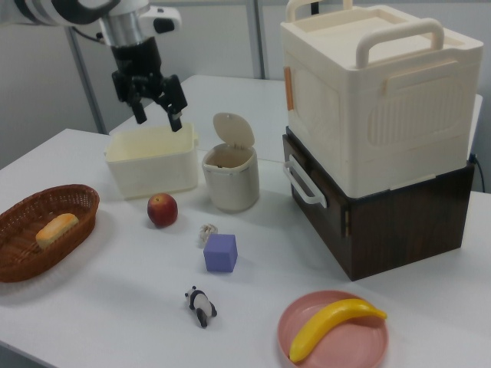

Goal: Open the trash can

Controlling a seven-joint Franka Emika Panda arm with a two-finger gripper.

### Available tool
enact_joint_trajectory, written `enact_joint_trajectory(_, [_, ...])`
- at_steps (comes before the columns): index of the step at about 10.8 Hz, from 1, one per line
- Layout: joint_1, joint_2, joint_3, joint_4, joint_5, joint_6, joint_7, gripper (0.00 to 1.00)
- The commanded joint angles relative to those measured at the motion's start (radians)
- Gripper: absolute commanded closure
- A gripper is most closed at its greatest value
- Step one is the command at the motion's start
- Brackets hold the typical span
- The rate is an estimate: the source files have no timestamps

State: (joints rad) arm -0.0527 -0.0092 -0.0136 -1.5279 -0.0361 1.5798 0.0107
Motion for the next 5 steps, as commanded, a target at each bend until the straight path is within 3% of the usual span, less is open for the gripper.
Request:
enact_joint_trajectory(1, [0.01, -0.017, -0.019, 0.008, 0.034, -0.033, 0.023, 0.0])
enact_joint_trajectory(5, [0.008, -0.02, -0.026, 0.006, 0.068, -0.034, 0.023, 0.0])
